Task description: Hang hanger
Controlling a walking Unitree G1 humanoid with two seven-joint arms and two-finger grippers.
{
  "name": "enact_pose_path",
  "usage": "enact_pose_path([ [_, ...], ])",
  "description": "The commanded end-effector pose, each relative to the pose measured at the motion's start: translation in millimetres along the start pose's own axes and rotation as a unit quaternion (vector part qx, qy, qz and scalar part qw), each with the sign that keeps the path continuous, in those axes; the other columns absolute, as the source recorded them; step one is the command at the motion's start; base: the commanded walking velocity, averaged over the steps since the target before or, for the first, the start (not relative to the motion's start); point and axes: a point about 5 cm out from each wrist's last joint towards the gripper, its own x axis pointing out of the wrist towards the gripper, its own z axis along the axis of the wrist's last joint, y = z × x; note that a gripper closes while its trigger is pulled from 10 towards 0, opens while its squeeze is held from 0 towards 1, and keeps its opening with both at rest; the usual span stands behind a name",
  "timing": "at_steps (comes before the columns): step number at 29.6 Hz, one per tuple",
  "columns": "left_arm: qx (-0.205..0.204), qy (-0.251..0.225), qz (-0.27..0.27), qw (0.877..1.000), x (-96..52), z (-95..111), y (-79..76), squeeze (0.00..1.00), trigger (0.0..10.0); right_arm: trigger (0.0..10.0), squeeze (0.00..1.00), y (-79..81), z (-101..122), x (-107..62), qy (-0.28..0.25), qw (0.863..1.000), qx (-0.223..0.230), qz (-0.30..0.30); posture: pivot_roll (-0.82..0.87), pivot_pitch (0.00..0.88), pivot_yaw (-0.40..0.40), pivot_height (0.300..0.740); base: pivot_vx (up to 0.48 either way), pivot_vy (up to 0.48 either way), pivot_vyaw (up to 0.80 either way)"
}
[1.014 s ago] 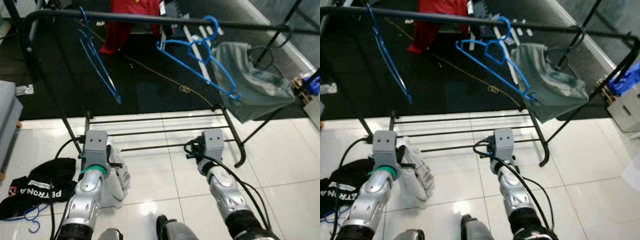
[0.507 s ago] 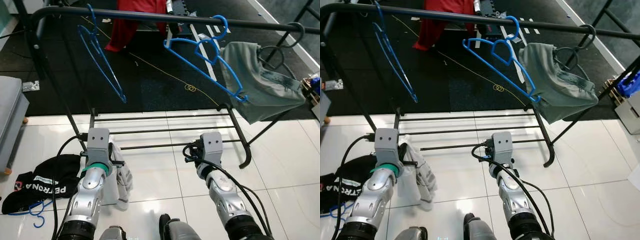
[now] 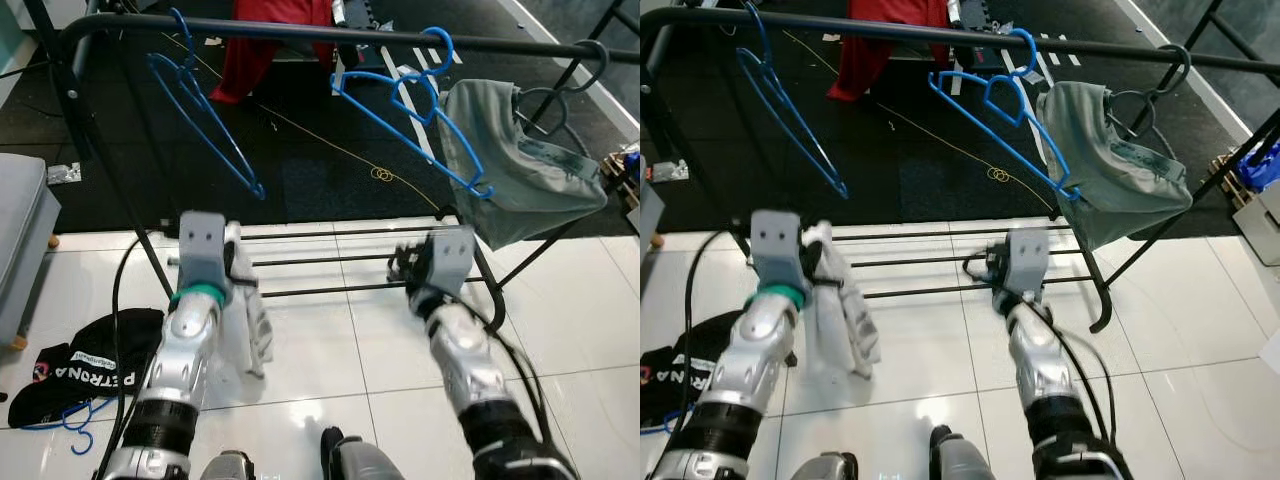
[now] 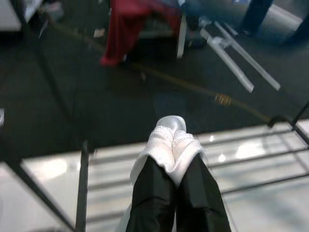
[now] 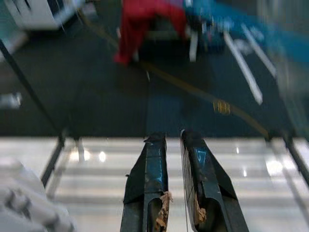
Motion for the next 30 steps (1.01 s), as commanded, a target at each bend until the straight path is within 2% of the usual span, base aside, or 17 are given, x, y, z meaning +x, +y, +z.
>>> enact_pose_path([
  [1, 0.001, -0.044, 0.001, 0.999, 3.8, 18.7, 2.8, 0.0, 10.0, 10.0, 0.0, -8.6, 19.1, 4.7, -0.042, 0.999, 0.002, -0.006, -0.01, 0.093, -0.019, 0.74, 0.0, 0.0, 0.0],
  [3, 0.001, -0.044, 0.001, 0.999, 3.8, 18.7, 2.8, 0.0, 10.0, 10.0, 0.0, -8.6, 19.1, 4.7, -0.042, 0.999, 0.002, -0.006, -0.01, 0.093, -0.019, 0.74, 0.0, 0.0, 0.0],
  [4, 0.005, -0.06, 0.0, 0.998, 6.0, 27.5, 2.9, 0.0, 10.0, 10.0, 0.0, -8.3, 32.9, 8.7, -0.071, 0.997, 0.0, 0.002, -0.01, 0.093, -0.02, 0.74, 0.0, 0.0, 0.0],
  [5, 0.005, -0.06, 0.0, 0.998, 6.0, 27.5, 2.9, 0.0, 10.0, 10.0, 0.0, -8.3, 32.9, 8.7, -0.071, 0.997, 0.0, 0.002, -0.01, 0.093, -0.02, 0.74, 0.0, 0.0, 0.0],
  [6, 0.007, -0.075, -0.002, 0.997, 7.3, 35.1, 3.0, 0.0, 10.0, 10.0, 0.0, -6.4, 45.8, 10.5, -0.101, 0.995, -0.004, 0.015, -0.01, 0.093, -0.021, 0.74, 0.0, 0.0, 0.0],
  [10, 0.01, -0.076, -0.004, 0.997, 6.7, 35.9, 2.9, 0.0, 10.0, 10.0, 0.0, -2.5, 48.4, 9.0, -0.111, 0.993, -0.011, 0.034, -0.02, 0.092, -0.019, 0.74, 0.0, 0.0, 0.0],
  [12, 0.029, -0.043, -0.007, 0.999, 0.6, 16.8, 2.9, 0.0, 10.0, 10.0, 0.0, 3.8, 24.7, -0.6, -0.071, 0.995, -0.03, 0.061, -0.02, 0.092, -0.021, 0.74, 0.0, 0.0, 0.0],
  [14, 0.029, -0.043, -0.007, 0.999, 0.6, 16.8, 2.9, 0.0, 10.0, 10.0, 0.0, 3.8, 24.7, -0.6, -0.071, 0.995, -0.03, 0.061, -0.02, 0.092, -0.021, 0.74, 0.0, 0.0, 0.0],
  [16, 0.046, 0.004, -0.016, 0.999, -11.9, -13.6, 1.4, 0.0, 10.0, 10.0, 0.0, 8.3, -12.7, -18.4, -0.004, 0.997, -0.026, 0.071, -0.01, 0.094, -0.02, 0.74, 0.0, 0.0, 0.0],
  [19, 0.049, 0.017, -0.019, 0.998, -16.3, -22.4, 0.7, 0.0, 10.0, 10.0, 0.0, 9.5, -22.7, -24.3, 0.013, 0.997, -0.022, 0.073, -0.01, 0.094, -0.02, 0.74, 0.0, 0.0, 0.0],
  [20, 0.052, 0.052, -0.021, 0.997, -29.3, -42.8, 0.9, 0.0, 10.0, 10.0, 0.0, 9.7, -40.1, -37.2, 0.043, 0.997, -0.007, 0.065, -0.01, 0.099, -0.014, 0.74, 0.0, 0.0, 0.0],
  [22, 0.052, 0.052, -0.021, 0.997, -29.3, -42.8, 0.9, 0.0, 10.0, 10.0, 0.0, 9.7, -40.1, -37.2, 0.043, 0.997, -0.007, 0.065, -0.01, 0.099, -0.014, 0.74, 0.0, 0.0, 0.0],
  [24, 0.053, 0.105, -0.022, 0.993, -50.5, -70.5, 2.6, 0.0, 10.0, 10.0, 0.0, 7.1, -60.5, -55.6, 0.08, 0.996, 0.016, 0.041, -0.02, 0.102, -0.014, 0.74, 0.0, 0.0, 0.0],
  [27, 0.051, 0.12, -0.02, 0.991, -56.6, -77.3, 3.6, 0.0, 10.0, 10.0, 0.0, 6.0, -65.6, -61.0, 0.091, 0.995, 0.021, 0.033, -0.02, 0.102, -0.014, 0.74, 0.0, 0.0, 0.0],
  [30, 0.038, 0.144, -0.004, 0.989, -61.4, -84.7, 10.1, 0.0, 10.0, 10.0, 0.0, 2.2, -79.8, -69.8, 0.138, 0.99, 0.015, 0.015, -0.01, 0.104, -0.015, 0.74, 0.0, 0.0, 0.0],
])
